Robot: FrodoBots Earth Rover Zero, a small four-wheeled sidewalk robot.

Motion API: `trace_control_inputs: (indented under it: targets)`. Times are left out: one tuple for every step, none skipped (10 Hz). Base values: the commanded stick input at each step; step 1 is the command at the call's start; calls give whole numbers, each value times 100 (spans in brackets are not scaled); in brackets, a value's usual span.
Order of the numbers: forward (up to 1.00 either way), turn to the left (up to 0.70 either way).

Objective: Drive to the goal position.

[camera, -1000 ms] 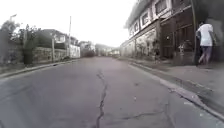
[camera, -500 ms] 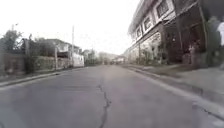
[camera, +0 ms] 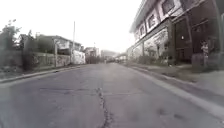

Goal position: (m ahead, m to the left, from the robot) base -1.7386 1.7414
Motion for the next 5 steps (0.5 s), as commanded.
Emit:
trace_control_inputs:
  targets:
    - [100, 0]
    - [100, 0]
    - [100, 0]
    - [100, 0]
    - [100, 0]
